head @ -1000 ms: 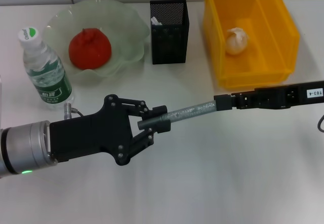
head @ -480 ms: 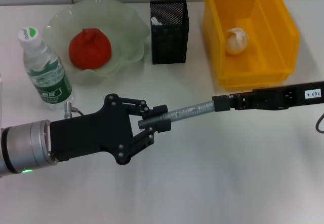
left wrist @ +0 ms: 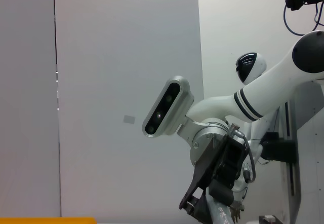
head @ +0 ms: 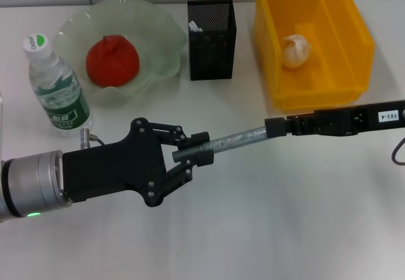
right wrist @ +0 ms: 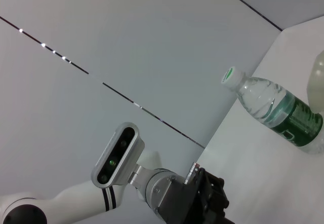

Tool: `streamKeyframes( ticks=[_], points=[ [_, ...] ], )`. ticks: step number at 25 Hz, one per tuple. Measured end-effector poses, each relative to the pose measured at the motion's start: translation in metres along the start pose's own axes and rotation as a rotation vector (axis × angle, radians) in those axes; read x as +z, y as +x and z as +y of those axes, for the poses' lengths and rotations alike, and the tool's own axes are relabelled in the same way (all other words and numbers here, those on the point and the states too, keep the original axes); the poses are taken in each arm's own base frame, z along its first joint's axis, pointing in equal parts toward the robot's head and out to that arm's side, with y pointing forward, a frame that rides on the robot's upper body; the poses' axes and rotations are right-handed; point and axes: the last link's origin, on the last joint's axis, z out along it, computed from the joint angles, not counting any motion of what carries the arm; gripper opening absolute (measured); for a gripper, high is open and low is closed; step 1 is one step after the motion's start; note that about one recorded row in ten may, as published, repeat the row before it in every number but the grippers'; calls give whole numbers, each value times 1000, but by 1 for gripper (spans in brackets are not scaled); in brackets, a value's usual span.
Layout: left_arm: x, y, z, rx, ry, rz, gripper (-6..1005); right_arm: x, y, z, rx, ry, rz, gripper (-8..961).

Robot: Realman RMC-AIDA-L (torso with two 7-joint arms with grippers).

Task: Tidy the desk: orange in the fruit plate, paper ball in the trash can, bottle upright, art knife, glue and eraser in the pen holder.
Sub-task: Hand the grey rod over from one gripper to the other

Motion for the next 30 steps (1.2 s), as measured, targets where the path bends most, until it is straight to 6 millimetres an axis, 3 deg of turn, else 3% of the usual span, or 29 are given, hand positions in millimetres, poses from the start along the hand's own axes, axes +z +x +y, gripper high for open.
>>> streamKeyframes(
  ticks=[30],
  points=[
    [1,0,0,2,-2,1,298,8,0,-1,-3,3,36,155]
  ],
)
